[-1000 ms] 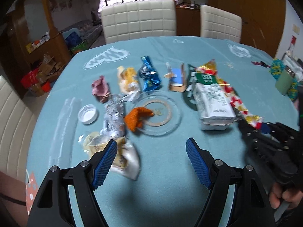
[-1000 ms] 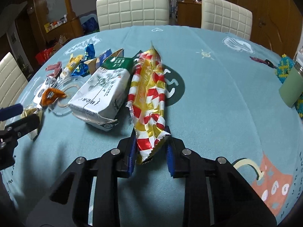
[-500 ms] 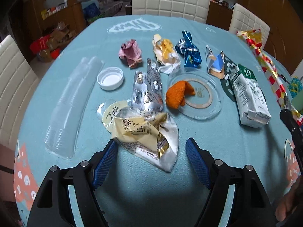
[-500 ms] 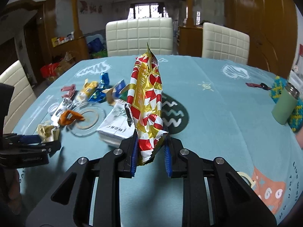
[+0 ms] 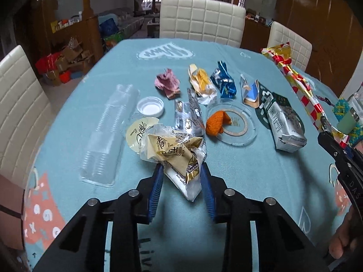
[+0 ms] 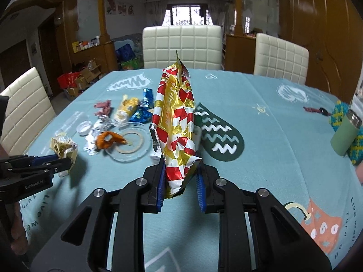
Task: Collect trash
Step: 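Grasp the yellow-and-white food wrapper with the left tool, then carry both wrappers to the clear bin and release them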
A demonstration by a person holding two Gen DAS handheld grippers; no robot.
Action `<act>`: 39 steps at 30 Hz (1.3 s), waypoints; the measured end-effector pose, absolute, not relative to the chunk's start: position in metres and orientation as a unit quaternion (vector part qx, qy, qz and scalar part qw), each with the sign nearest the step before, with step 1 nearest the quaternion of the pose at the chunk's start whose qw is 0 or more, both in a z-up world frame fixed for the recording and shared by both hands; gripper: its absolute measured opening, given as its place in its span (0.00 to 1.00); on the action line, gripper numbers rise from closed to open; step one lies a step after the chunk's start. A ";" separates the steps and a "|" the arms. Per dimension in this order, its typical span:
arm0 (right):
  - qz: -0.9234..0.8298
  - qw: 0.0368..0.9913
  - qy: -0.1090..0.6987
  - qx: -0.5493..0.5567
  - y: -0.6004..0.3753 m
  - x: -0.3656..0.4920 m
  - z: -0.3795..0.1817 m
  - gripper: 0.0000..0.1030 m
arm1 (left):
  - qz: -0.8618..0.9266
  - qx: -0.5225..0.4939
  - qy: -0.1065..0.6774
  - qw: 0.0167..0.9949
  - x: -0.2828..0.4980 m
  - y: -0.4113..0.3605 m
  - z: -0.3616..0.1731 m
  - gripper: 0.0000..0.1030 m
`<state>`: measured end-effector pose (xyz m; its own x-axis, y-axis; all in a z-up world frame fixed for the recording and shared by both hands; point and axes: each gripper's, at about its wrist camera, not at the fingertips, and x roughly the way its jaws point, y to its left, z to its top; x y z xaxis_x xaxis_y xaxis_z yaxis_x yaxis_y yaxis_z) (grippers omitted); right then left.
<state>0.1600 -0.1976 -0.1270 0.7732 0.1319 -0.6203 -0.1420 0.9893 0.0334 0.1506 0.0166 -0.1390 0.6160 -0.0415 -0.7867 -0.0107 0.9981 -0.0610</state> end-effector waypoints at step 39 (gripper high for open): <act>0.205 0.931 0.254 -0.162 0.005 0.111 -0.079 0.24 | 0.095 -0.062 0.324 0.939 0.072 0.167 -0.099 0.32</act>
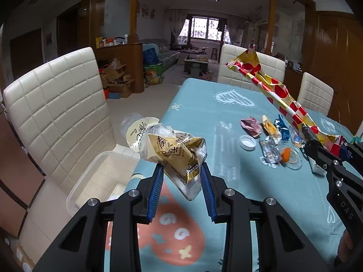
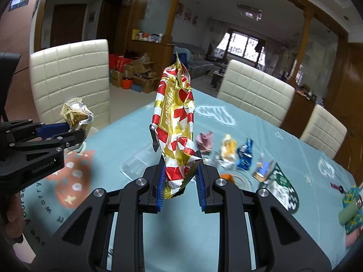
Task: Collect trash
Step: 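Carry both wrappers to the clear bin and release them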
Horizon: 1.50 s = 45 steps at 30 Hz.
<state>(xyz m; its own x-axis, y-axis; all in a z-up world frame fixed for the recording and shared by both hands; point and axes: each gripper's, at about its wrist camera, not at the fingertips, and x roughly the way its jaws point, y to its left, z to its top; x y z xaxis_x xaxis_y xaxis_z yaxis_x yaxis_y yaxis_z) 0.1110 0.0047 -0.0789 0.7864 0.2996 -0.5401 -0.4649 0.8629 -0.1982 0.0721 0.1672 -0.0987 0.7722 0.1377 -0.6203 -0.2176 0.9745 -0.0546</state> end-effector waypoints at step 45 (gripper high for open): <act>0.339 0.883 0.207 -0.250 0.183 0.101 -0.098 0.26 | 0.247 -0.114 0.341 0.900 0.034 0.314 -0.138 0.32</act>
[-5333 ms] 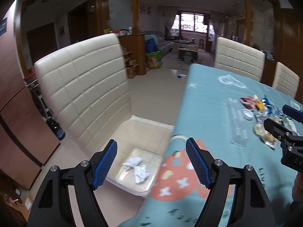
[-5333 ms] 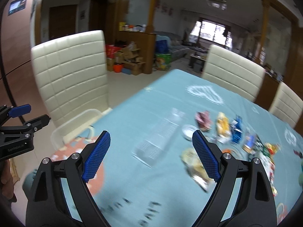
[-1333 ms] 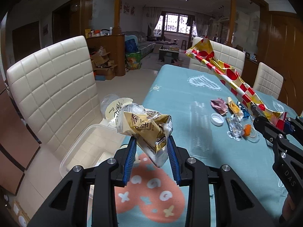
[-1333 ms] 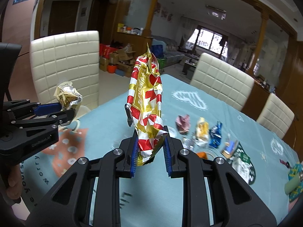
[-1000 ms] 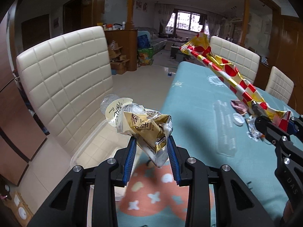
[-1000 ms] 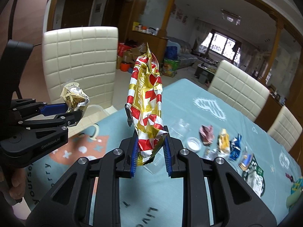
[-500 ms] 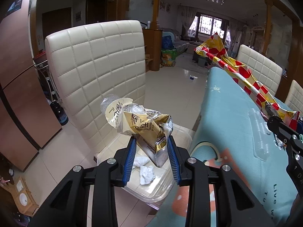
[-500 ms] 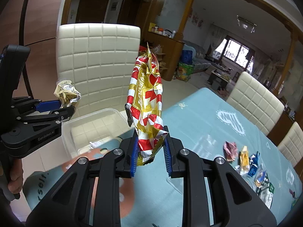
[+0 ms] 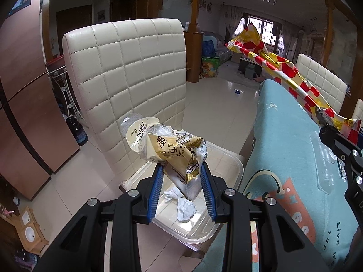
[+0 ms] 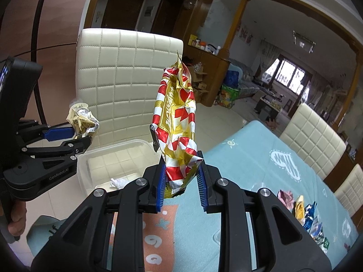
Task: Collect trash
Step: 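Carry both wrappers to the clear bin and release them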
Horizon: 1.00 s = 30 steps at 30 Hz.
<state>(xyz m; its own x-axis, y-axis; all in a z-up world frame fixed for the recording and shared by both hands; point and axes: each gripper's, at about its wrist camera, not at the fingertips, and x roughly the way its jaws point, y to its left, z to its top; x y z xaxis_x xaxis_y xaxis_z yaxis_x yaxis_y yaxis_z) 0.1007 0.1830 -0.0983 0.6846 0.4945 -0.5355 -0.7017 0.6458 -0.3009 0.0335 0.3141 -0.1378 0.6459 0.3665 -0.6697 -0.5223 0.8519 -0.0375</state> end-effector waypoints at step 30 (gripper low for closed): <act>0.319 0.899 0.184 -0.236 0.163 0.099 -0.096 0.79 | 0.237 -0.102 0.347 0.902 0.046 0.305 -0.136 0.33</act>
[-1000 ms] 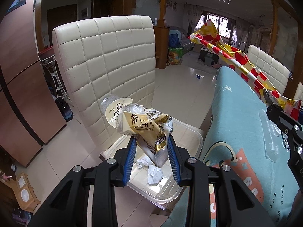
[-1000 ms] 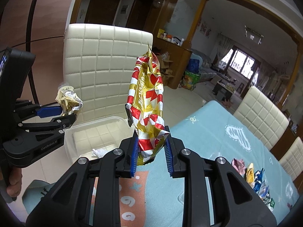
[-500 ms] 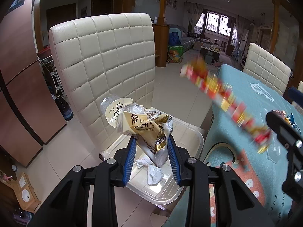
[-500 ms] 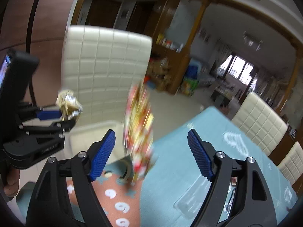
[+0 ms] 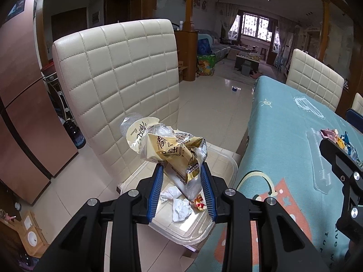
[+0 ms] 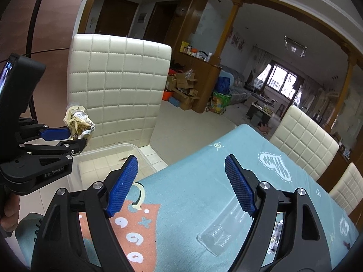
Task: Collect trash
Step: 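Carry both wrappers to the clear bin and release them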
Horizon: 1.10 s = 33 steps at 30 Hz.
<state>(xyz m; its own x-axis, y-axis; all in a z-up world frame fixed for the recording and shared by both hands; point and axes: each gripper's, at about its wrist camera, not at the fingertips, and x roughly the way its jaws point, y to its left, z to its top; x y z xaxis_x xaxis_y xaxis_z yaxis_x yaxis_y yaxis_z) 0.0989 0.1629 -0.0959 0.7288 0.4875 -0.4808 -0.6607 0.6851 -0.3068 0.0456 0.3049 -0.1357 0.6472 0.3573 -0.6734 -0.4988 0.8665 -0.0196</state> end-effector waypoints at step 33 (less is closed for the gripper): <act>0.286 0.904 0.251 -0.196 0.148 0.145 -0.116 0.80 | 0.233 -0.083 0.347 0.905 0.084 0.301 -0.142 0.76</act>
<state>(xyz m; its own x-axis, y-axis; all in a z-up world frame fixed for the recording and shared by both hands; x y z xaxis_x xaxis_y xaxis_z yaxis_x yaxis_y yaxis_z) 0.1452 0.1480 -0.1165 0.7106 0.4183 -0.5657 -0.6153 0.7594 -0.2113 0.0839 0.3014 -0.1422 0.6504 0.3646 -0.6664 -0.4799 0.8772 0.0116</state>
